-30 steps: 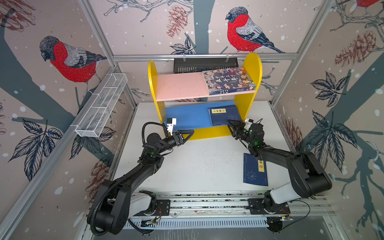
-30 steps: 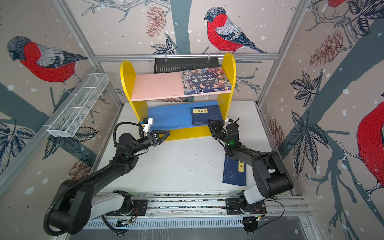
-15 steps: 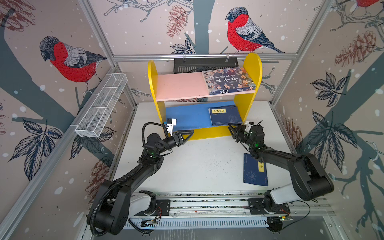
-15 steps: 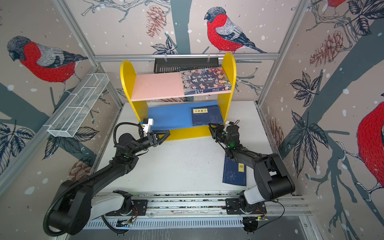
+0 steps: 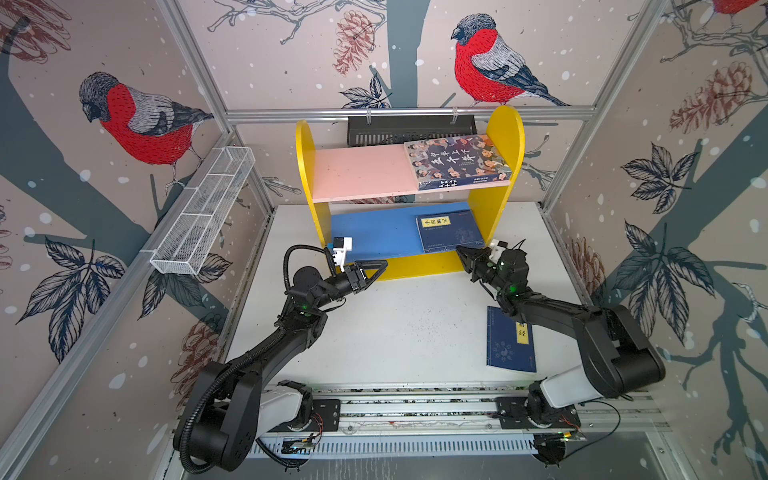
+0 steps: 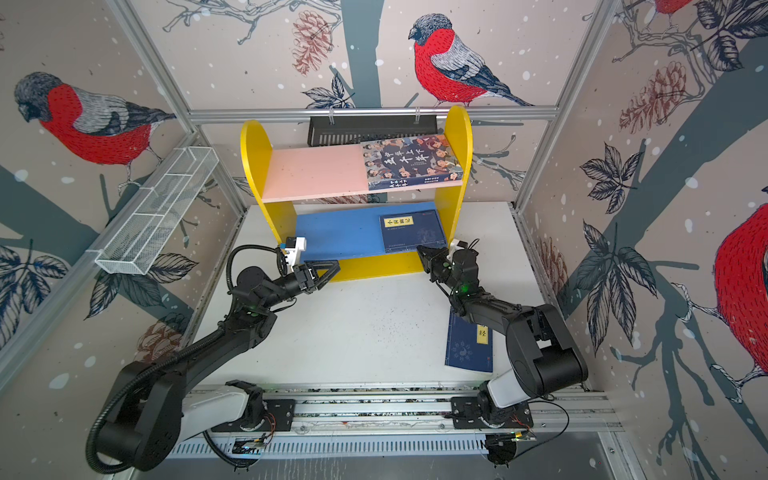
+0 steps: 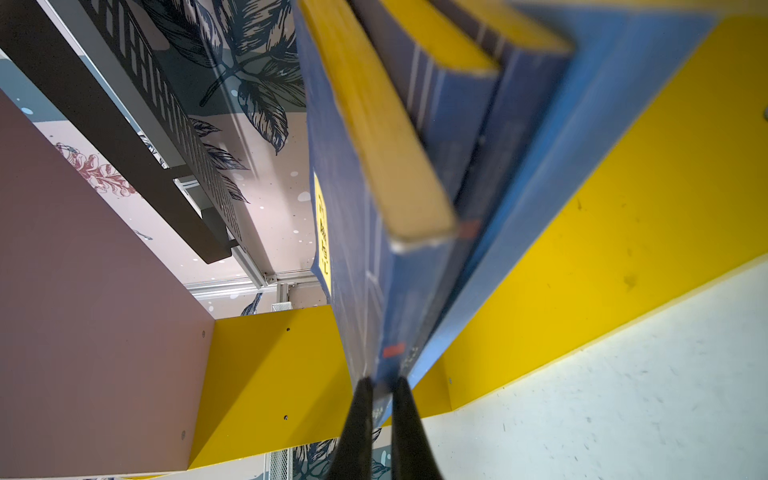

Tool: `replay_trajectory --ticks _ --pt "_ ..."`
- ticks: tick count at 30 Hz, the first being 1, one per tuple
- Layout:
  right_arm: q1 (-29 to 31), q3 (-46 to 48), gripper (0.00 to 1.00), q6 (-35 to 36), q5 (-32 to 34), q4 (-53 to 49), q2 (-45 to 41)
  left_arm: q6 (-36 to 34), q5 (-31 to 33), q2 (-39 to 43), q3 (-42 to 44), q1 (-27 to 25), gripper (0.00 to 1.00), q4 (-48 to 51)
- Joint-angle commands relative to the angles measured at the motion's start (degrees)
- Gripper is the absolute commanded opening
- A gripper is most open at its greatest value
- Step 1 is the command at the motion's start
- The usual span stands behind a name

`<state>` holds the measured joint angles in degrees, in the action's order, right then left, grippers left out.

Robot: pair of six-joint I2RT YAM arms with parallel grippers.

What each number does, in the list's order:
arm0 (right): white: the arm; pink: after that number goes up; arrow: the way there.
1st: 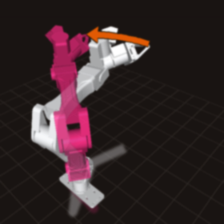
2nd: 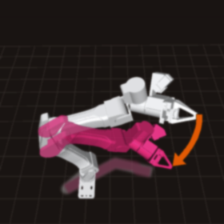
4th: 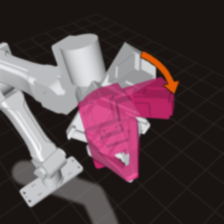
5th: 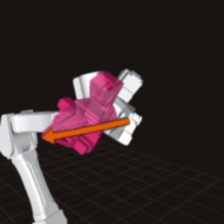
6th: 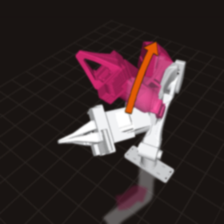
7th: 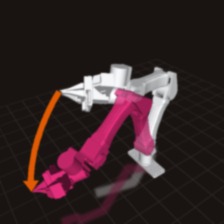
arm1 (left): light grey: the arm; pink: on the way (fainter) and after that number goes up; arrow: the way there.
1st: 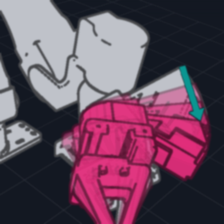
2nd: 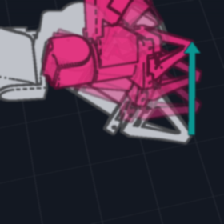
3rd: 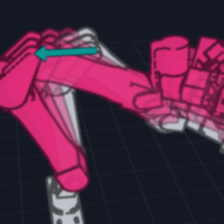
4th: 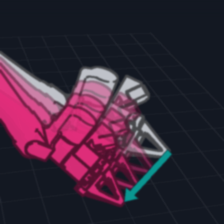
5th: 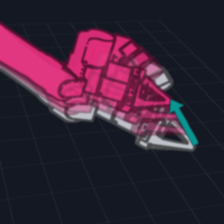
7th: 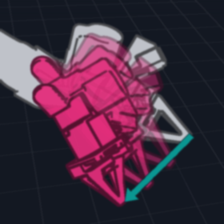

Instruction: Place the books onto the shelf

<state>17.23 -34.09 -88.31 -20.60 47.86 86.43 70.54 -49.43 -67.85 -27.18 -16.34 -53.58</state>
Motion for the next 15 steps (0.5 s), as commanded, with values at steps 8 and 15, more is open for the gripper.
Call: replay_trajectory --ticks 8,15 --pt "0.15 -0.99 0.07 -0.43 0.87 0.74 0.4 -0.32 -0.12 0.16 -0.06 0.08 0.65 -1.29" --pt "0.13 -0.75 0.1 -1.6 1.34 1.88 0.75 -6.11 -0.3 -0.08 -2.6 -0.16 0.64 5.67"
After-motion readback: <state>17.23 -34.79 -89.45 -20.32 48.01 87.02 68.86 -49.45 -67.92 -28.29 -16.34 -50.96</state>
